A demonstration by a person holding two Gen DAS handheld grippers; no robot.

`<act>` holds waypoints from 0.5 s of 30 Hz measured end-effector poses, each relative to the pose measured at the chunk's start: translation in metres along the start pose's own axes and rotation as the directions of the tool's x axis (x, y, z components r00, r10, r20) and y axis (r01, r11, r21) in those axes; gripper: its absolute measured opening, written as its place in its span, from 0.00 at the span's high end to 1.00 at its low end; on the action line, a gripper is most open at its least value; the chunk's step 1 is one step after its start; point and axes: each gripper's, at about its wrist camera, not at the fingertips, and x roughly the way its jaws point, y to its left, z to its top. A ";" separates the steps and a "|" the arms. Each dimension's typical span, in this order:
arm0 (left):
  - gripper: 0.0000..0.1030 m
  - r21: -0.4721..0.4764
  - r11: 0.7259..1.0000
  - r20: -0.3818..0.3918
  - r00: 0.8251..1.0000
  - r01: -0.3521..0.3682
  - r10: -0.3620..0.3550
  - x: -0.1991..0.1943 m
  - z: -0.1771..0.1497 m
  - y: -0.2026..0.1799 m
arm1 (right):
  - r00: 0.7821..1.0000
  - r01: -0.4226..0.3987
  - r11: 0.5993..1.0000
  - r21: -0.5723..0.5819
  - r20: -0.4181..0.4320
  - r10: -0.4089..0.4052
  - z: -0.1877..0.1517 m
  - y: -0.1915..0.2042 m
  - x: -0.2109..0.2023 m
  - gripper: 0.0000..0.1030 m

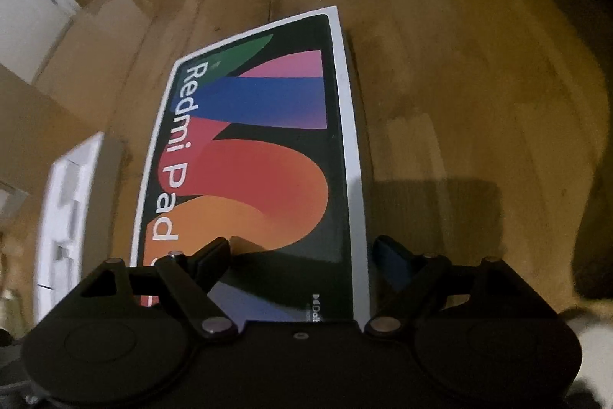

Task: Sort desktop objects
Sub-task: 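Close the right gripper on the edge of the Redmi Pad SE box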

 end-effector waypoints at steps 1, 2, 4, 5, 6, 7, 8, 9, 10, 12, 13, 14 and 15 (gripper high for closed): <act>0.19 0.005 1.000 -0.007 1.000 -0.008 0.008 -0.001 -0.002 0.000 | 1.000 -0.023 1.000 0.012 -0.001 0.023 -0.005 -0.002 -0.001 0.15; 0.19 0.011 1.000 -0.014 1.000 -0.015 0.016 -0.003 -0.004 0.000 | 0.999 -0.041 0.999 0.023 -0.007 0.041 -0.010 -0.005 -0.001 0.15; 0.19 0.000 1.000 -0.034 0.999 -0.012 0.012 -0.008 -0.008 0.003 | 0.998 -0.062 0.997 0.041 -0.024 0.063 -0.018 -0.008 -0.001 0.15; 0.19 -0.006 1.000 -0.047 0.999 -0.010 0.010 -0.011 -0.010 0.004 | 0.997 -0.067 0.997 0.043 -0.032 0.068 -0.021 -0.008 -0.001 0.15; 0.20 -0.017 1.000 -0.063 0.998 -0.014 0.013 -0.015 -0.011 0.006 | 0.996 -0.071 0.997 0.041 -0.046 0.073 -0.024 -0.008 -0.001 0.15; 0.20 -0.038 0.999 -0.085 0.996 -0.031 0.028 -0.019 -0.010 0.008 | 0.994 -0.079 0.996 0.037 -0.076 0.081 -0.026 -0.007 0.000 0.15; 0.20 -0.061 0.997 -0.109 0.993 -0.053 0.046 -0.023 -0.009 0.009 | 0.986 -0.092 0.995 0.030 -0.134 0.095 -0.027 -0.005 0.003 0.15; 0.20 -0.068 0.996 -0.129 0.990 -0.064 0.055 -0.027 -0.007 0.009 | 0.973 -0.109 0.994 0.015 -0.205 0.110 -0.026 -0.003 0.006 0.16; 0.19 -0.055 0.996 -0.133 0.990 -0.063 0.056 -0.032 -0.004 0.008 | 0.958 -0.116 0.993 -0.001 -0.264 0.111 -0.024 -0.002 0.007 0.20; 0.19 -0.037 0.997 -0.103 0.993 -0.063 0.059 -0.039 0.003 0.007 | 0.961 -0.087 0.996 0.015 -0.262 0.088 -0.018 -0.004 0.002 0.20; 0.19 -0.043 0.997 -0.075 0.995 -0.071 0.067 -0.042 0.006 0.008 | 0.972 -0.072 0.996 0.052 -0.220 0.082 -0.015 -0.008 -0.002 0.20; 0.16 -0.051 0.996 -0.053 0.996 -0.078 0.075 -0.043 0.009 0.009 | 0.978 -0.076 0.992 0.096 -0.185 0.093 -0.014 -0.012 -0.004 0.20; 0.16 -0.052 0.995 -0.041 0.996 -0.082 0.080 -0.042 0.011 0.010 | 0.980 -0.096 0.986 0.137 -0.159 0.117 -0.013 -0.015 -0.005 0.20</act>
